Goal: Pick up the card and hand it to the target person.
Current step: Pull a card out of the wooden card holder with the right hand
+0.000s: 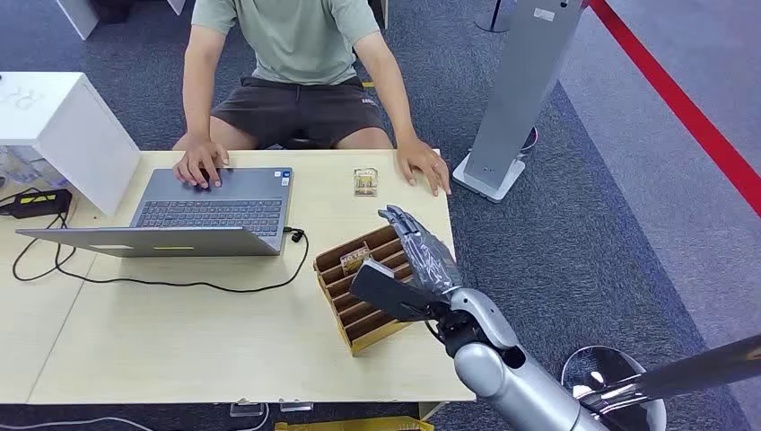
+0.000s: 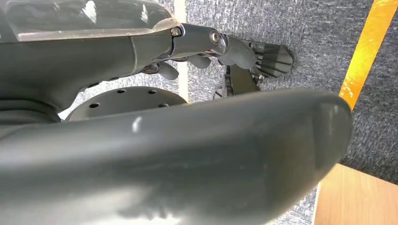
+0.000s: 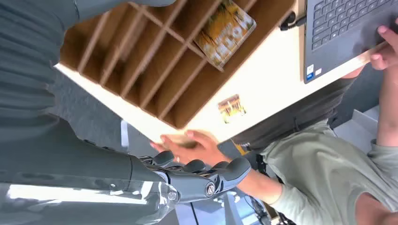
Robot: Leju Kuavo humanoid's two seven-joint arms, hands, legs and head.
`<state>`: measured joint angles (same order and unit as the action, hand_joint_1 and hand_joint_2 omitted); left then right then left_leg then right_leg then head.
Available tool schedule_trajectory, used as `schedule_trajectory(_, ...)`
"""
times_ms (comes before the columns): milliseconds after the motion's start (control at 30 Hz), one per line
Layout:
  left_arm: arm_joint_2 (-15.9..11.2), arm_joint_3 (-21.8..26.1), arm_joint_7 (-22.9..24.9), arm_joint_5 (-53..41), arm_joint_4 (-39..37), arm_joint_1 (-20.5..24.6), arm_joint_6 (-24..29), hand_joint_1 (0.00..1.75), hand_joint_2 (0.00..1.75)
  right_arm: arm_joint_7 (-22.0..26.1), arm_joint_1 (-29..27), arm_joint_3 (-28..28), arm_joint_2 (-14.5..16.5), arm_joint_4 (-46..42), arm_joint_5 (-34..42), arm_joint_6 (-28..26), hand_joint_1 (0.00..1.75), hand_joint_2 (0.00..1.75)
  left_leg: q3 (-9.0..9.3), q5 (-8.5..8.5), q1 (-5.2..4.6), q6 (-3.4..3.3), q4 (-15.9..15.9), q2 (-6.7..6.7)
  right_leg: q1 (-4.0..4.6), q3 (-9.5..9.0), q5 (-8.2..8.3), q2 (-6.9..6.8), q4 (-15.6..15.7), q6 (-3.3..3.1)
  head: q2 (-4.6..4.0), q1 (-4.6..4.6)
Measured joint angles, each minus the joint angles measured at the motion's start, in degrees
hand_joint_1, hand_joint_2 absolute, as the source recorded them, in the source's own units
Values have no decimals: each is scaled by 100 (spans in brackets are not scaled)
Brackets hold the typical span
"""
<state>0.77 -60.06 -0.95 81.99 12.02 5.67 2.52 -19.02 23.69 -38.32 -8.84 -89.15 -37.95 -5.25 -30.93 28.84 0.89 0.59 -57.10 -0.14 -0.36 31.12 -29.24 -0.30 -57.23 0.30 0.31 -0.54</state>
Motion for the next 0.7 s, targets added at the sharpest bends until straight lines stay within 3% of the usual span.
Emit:
schedule_trajectory(267, 18, -24, 34, -15, 0, 11, 147, 0, 0, -759, 1028, -445, 196, 179, -753, 710, 37, 175, -6, -1, 0, 1, 0, -1, 0, 8, 0, -1, -4, 0, 0, 14)
schedule_trajectory(333, 22, -26, 51, -19, 0, 15, 156, 0, 0, -979, 1208, -571, 262, 286, -951, 871, 49, 175, -7, -1, 0, 1, 0, -2, 0, 8, 0, -1, -4, 0, 0, 16)
schedule_trajectory(567, 15, -31, 171, -20, 0, 18, 14, 0, 0, -1664, 1450, -875, 439, 480, -1352, 1212, 76, 175, -9, 0, 0, 1, 0, -3, 0, 10, -1, -2, -3, 0, 0, 5)
schedule_trajectory(700, 7, -32, 154, -8, 0, 19, 8, 0, 0, -1839, 1492, -1018, 515, 532, -1523, 1256, 76, 175, -9, 0, 0, 1, 0, -2, 0, 11, -1, -2, -3, 0, 0, 6)
